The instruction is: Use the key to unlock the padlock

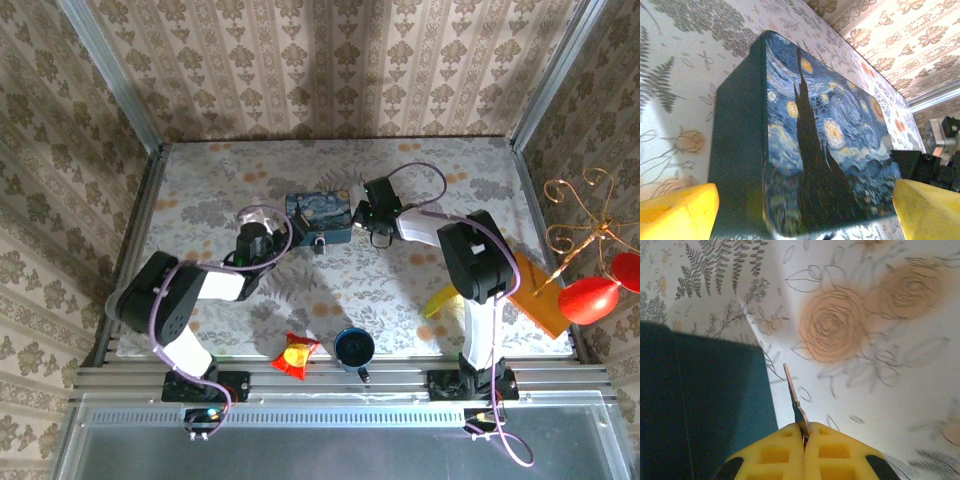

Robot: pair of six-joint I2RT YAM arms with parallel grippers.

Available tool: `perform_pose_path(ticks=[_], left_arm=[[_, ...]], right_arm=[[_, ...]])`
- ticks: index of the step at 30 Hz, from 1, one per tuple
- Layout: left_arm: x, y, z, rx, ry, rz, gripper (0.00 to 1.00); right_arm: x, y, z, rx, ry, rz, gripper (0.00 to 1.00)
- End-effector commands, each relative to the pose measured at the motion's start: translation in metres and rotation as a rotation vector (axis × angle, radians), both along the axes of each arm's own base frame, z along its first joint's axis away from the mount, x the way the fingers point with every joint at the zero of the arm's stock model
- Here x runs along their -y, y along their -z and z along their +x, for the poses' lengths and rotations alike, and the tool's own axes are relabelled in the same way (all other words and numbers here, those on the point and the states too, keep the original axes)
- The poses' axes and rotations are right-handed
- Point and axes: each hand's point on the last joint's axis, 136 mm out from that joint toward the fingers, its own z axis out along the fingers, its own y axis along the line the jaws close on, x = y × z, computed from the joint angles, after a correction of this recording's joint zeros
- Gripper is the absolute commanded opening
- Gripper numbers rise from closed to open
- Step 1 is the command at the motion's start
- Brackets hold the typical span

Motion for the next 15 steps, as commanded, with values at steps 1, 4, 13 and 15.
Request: perform_pose_path(ticks=[1,4,13,15], left_arm=[[-0.022,-0.003,-0.014,-0.040,-0.073,0.083,0.91],[-0.033,-0.010,-0.027,-0.060,-0.090,0.184,0.92],[-0.008,-0.002,-0.068,-0.173,0.043,0.347,0.92],[0.005,0.006,-0.074,-0.214,0.078,0.386,0.92]], right_arm=[[0.023,-0.016,-0.012,0.013,0.033,-0.004,0.00],[0.037,-0.018,-0.024,0.015,0.050,-0.016,0.00],[0.039,-0.035,-0.066,0.047,-0.028,0.033,0.00],[0.035,-0.040,-0.078,0.063,-0.071,0.062,0.00]])
